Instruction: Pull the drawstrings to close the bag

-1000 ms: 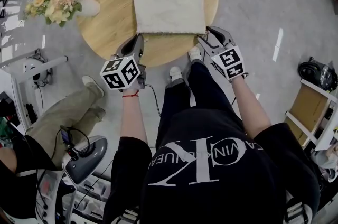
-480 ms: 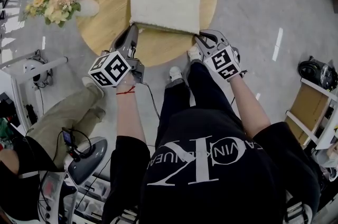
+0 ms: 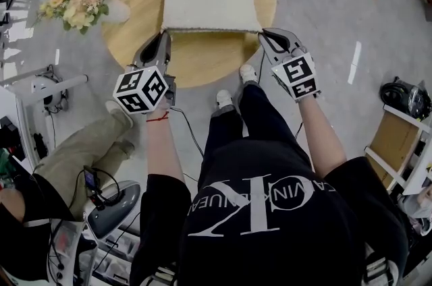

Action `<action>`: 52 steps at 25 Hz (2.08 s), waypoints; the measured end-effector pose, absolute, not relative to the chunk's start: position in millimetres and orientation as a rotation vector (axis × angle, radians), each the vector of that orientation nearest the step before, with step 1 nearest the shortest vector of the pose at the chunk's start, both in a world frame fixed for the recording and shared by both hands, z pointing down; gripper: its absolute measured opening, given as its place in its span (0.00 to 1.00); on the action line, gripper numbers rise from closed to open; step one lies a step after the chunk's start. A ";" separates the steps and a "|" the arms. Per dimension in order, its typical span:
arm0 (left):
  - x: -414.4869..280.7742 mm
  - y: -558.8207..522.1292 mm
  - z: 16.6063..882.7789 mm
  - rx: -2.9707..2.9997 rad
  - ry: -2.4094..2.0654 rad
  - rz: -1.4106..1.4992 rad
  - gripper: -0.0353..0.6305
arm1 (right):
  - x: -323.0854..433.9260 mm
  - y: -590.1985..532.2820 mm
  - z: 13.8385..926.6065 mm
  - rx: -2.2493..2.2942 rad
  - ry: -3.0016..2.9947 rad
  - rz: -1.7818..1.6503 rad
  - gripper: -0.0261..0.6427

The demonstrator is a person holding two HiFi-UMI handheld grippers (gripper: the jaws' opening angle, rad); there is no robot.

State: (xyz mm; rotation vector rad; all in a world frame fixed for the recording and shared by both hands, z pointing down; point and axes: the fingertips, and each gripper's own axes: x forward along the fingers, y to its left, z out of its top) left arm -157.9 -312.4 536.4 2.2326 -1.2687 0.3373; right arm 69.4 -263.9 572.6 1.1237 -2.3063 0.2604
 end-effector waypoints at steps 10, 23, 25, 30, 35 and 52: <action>-145.1 -319.0 474.5 2.450 -1.372 0.581 0.08 | 98.8 -330.7 488.6 1.268 -2.085 -0.186 0.07; -182.2 -332.8 406.4 2.469 -1.649 0.693 0.08 | 94.7 -384.4 421.4 1.297 -2.063 -0.385 0.07; -183.3 -335.9 392.7 2.481 -1.689 0.699 0.08 | 92.3 -391.3 408.9 1.299 -2.093 -0.394 0.07; -197.3 -338.5 379.8 2.418 -1.833 0.663 0.08 | 81.9 -402.1 391.0 1.356 -2.146 -0.375 0.07; -218.1 -335.4 372.1 2.297 -2.028 0.599 0.08 | 79.4 -410.3 379.8 1.407 -2.127 -0.377 0.07; -213.8 -317.6 328.1 2.214 -2.337 0.543 0.07 | 127.7 -416.3 328.4 1.766 -2.173 -0.337 0.07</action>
